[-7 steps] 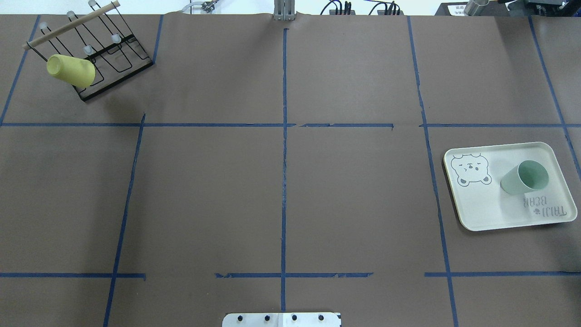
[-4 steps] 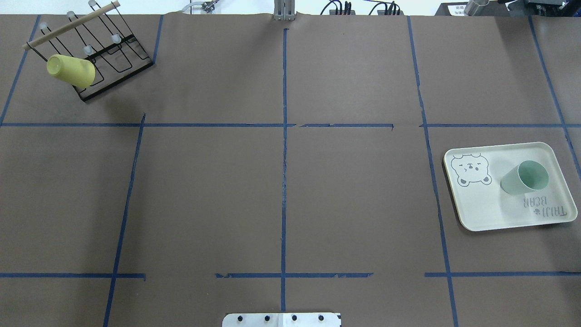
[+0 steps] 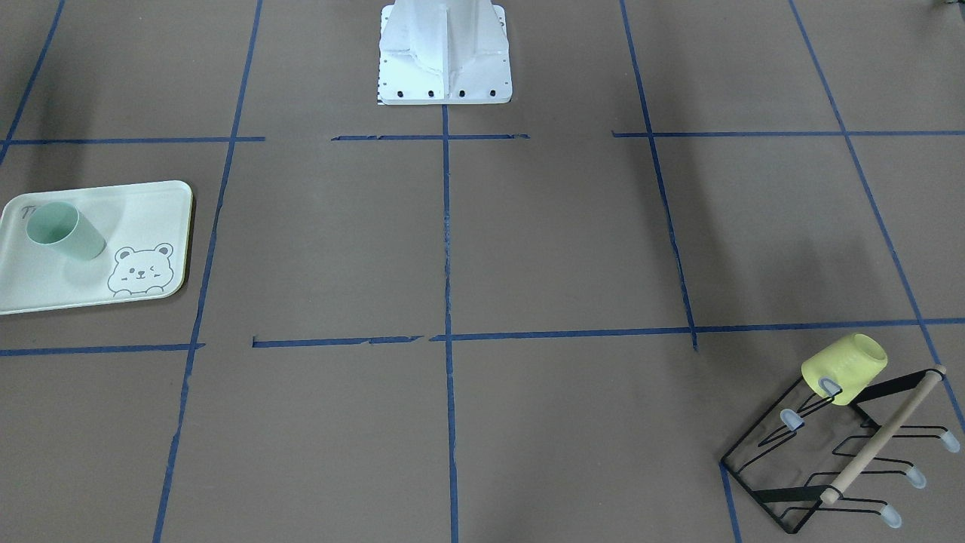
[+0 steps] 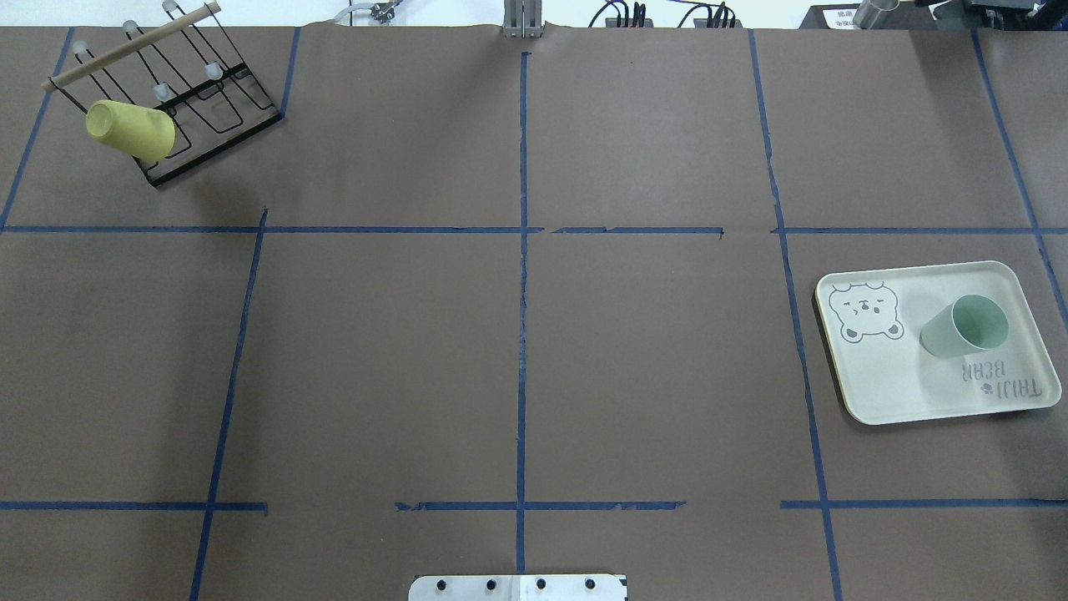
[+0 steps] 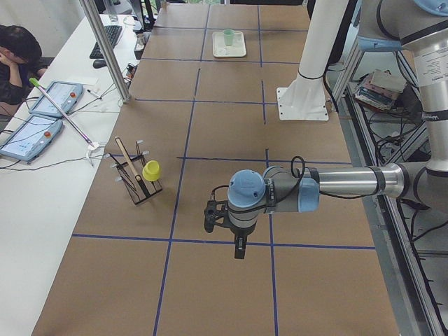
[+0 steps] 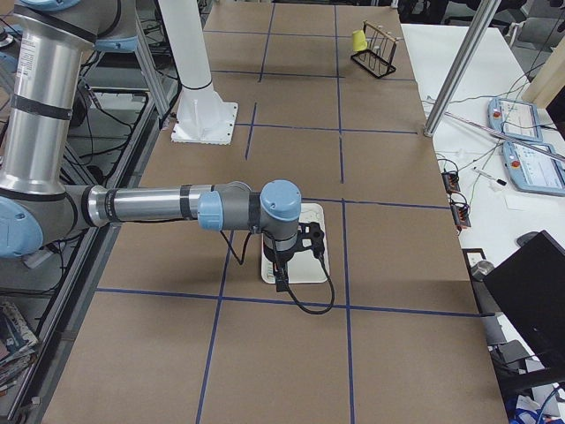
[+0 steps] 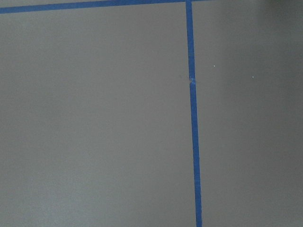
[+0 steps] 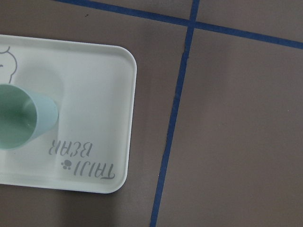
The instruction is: Left arm grabs green cup and hands to right arm on tray
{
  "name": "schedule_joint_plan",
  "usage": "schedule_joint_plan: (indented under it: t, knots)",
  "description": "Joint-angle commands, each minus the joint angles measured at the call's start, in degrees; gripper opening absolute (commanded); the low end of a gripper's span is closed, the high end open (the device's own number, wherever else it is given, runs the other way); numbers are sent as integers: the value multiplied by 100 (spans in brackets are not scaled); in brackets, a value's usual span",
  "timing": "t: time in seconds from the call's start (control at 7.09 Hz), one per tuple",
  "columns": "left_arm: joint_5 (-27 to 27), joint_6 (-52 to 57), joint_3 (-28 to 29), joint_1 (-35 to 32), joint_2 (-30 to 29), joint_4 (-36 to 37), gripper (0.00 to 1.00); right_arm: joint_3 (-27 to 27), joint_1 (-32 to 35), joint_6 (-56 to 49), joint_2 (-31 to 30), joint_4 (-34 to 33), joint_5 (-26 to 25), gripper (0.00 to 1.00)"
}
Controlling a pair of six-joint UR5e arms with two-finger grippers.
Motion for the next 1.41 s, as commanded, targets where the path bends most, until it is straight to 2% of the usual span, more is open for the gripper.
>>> schedule_joint_plan:
  t: [0.0, 1.27]
  knots:
    - [0, -1, 0, 0, 2, 2, 100, -7, 0, -2, -6, 9, 10, 100]
    - [9, -1, -8, 237, -42, -15, 100, -7, 0, -11, -6, 9, 89, 100]
